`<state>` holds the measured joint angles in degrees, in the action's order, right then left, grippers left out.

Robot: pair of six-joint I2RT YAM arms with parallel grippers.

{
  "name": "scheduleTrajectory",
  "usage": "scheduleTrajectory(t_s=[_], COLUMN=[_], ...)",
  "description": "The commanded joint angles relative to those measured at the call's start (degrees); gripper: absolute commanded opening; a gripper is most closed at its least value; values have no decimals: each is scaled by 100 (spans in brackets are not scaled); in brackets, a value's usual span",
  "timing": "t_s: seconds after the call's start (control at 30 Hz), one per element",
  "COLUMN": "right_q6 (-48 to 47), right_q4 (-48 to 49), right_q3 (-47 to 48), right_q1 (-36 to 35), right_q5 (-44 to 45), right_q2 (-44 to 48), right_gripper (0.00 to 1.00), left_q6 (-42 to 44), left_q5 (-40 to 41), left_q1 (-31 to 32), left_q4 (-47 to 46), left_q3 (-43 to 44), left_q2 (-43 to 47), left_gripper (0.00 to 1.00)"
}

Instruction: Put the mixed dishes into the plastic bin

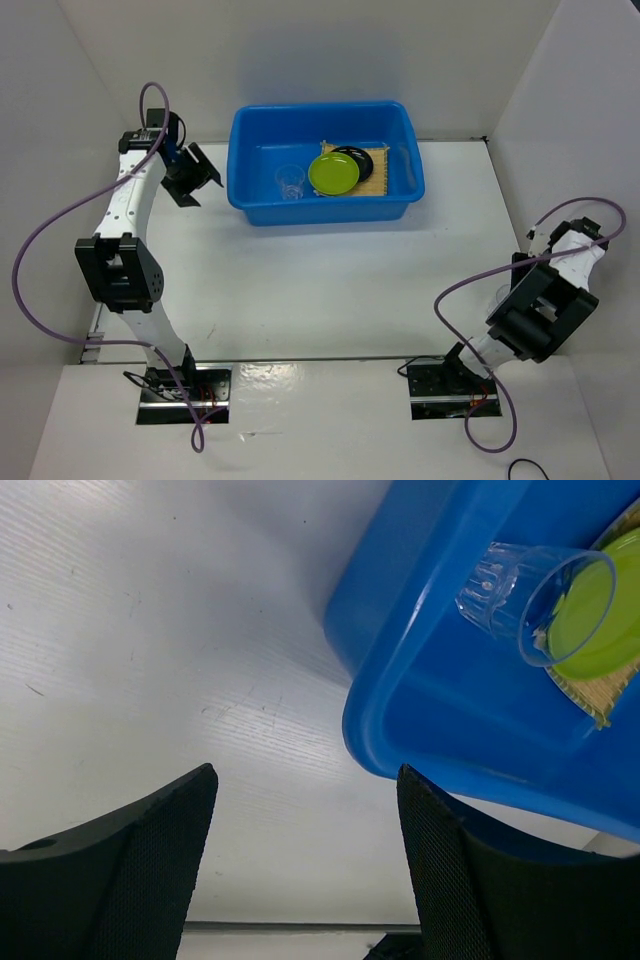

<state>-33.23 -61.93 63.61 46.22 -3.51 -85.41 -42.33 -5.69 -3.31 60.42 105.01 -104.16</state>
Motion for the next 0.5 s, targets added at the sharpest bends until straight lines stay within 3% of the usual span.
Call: scheduleTrajectory(t_s=[0.0,0.03,0.07,0.13,0.27,0.37,0.4,0.47], right_q6=[-25,-25,-25,97,-128,-360,-359,-246], right_q4=[313,392,392,358,-710,-1260,-1260,-1260], right_q3=[-305,-306,-306,-122,1385,2092,2094,1883], right_q1=[89,89,-24,-25,80,-305,-541,-1734], right_q5=[-132,-211,-203,-133,-806,-1039,-1038,-837], right_q2=[-300,-406,-546,-975,-908,-288,-31,557], right_gripper=[55,47,25,3,0,0,0,0], left_q6=[-13,-13,-13,-65,-65,-65,-65,-4], left_q5=[-239,-239,-239,-292,-318,-213,-161,-99], left_q1=[-38,-90,-91,-91,-143,-248,-249,-310], left_q4=[-22,-22,-74,-145,-215,-215,-215,-267], left_q3=[3,-85,-147,-288,-350,-464,-542,-630], left_q2=[10,10,10,10,71,282,334,423], left_gripper=[80,80,80,80,80,80,80,80])
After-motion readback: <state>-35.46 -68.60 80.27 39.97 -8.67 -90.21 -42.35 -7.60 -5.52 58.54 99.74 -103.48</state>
